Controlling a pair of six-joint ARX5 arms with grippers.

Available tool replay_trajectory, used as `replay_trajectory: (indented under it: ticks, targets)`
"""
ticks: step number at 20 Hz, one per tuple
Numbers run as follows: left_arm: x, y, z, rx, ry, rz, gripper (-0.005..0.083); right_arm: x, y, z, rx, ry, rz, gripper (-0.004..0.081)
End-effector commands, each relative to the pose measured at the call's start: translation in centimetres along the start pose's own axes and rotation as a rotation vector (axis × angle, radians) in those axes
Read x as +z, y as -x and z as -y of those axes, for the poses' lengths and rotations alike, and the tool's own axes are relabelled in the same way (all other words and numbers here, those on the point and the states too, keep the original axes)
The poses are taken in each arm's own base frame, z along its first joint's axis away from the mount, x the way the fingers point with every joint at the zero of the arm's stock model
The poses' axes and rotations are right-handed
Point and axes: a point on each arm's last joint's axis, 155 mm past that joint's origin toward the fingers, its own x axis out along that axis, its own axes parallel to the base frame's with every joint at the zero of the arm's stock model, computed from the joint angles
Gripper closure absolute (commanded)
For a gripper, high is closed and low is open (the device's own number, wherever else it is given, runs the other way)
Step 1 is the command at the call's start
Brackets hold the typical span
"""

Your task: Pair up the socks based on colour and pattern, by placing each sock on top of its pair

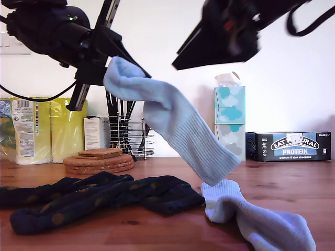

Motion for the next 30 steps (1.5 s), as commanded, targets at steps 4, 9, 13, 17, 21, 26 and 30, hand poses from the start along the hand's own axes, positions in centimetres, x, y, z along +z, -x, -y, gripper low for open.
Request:
replay_trajectory:
  ticks: [4,9,13,17,21,26,30]
  targets:
    - [-0.5,-1.6,1.9,-0.036,-0.027,-0.032,0.0797,2.5,-1.0,-1.4,0.056,0.079,0.084,0.0517]
    - [-0.4,-2.2,3.0,-0.069,-0.031,-0.035,0.0797,3.7,-1.3,-3.5,0.100,0.182,0.110,0.0440]
    - [-0.6,-2.3,3.4,-0.086,0.004,-0.050,0.0797,2.2,-1.6,-1.9,0.016,0.253,0.014,0.0417]
    - [-1.0,-2.2,4.1,-0.121,0.028,-0.073,0.0797,1.7,-1.5,-0.4,-0.046,0.304,-0.027,0.0423]
    - [-1.3,-2.1,4.6,-0.150,0.037,-0.090,0.0797,1.3,-1.4,1.0,-0.107,0.332,-0.063,0.0611]
    - [-0.5,-1.9,4.7,-0.156,-0.006,-0.062,0.0797,1.8,-1.3,1.5,-0.131,0.286,-0.046,0.0782]
    - [0.4,-1.5,4.1,-0.131,-0.011,-0.025,0.0704,2.4,-0.9,2.3,-0.156,0.179,-0.028,0.0783]
